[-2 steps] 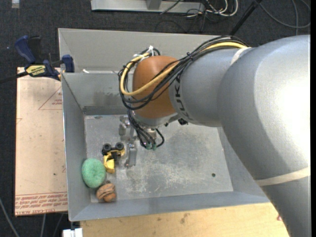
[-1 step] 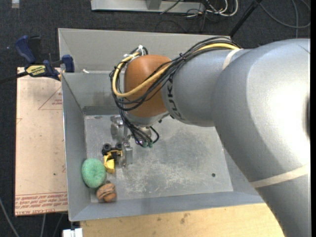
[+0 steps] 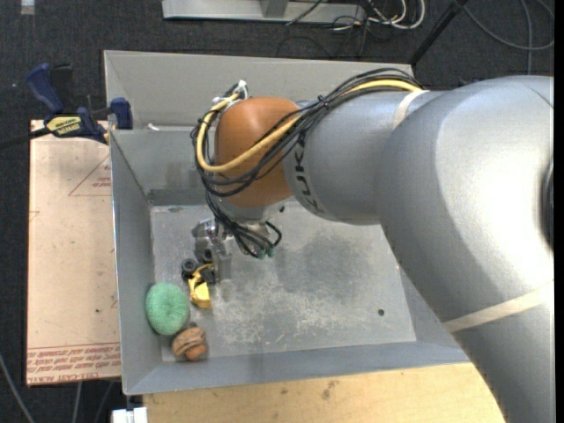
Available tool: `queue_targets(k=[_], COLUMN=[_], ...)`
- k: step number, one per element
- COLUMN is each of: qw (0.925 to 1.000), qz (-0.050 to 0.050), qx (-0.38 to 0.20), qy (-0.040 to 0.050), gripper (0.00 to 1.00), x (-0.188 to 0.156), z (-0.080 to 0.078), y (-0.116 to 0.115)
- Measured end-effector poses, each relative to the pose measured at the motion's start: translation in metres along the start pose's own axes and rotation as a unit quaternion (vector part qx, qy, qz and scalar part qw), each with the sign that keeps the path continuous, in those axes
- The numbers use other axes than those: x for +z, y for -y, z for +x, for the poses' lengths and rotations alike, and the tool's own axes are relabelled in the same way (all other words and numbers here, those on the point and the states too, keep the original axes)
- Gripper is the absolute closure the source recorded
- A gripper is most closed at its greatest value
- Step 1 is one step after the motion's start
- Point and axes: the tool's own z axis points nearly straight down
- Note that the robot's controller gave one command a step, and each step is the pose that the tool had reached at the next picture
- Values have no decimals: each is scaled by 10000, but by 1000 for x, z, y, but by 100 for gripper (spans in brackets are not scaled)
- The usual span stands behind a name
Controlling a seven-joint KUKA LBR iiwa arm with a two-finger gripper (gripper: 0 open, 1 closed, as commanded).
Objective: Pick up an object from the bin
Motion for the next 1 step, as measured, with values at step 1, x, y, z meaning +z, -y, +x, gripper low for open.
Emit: queue_targets(k=[1], qw=[10000], qz=[0], qx=[2], qy=[0], gripper=[100], x=[0], z=[0], y=[0])
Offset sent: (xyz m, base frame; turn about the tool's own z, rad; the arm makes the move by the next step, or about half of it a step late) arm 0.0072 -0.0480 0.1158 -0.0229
